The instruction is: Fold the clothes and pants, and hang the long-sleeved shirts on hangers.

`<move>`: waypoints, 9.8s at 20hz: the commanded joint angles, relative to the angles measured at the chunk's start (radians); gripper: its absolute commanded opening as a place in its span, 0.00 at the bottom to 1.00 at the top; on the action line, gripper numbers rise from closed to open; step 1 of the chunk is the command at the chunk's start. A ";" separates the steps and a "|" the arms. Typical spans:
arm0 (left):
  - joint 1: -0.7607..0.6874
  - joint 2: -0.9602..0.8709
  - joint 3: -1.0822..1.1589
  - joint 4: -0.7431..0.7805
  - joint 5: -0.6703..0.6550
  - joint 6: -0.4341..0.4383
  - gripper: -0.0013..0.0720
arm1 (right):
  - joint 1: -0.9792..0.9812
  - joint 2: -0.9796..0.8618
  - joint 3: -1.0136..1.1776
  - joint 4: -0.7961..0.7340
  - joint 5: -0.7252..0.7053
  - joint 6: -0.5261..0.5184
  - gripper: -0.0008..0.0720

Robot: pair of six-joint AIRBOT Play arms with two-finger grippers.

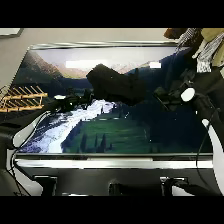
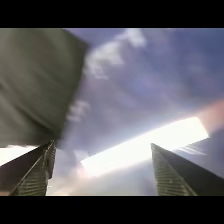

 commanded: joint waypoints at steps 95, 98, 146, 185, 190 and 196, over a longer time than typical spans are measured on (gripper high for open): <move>0.166 0.291 0.401 1.210 -0.487 -0.472 0.04 | 0.268 0.525 -0.813 0.396 0.177 -0.206 0.86; 0.166 0.291 0.401 1.211 -0.486 -0.472 0.04 | 0.370 0.417 -0.812 0.520 0.040 -0.262 0.85; 0.093 0.279 0.388 1.192 -0.599 -0.655 0.04 | 0.843 0.471 -0.796 0.433 -0.385 0.317 0.87; 0.098 0.287 0.391 1.183 -0.564 -0.604 0.04 | 0.869 0.081 -0.433 0.419 -0.338 0.205 0.05; 0.154 0.347 0.550 1.073 -0.423 -0.509 0.04 | 0.504 0.232 -0.204 0.245 -0.109 0.064 0.05; 0.203 0.550 0.805 0.966 -0.176 -0.410 0.04 | 0.201 0.386 0.345 0.176 0.189 -0.126 0.05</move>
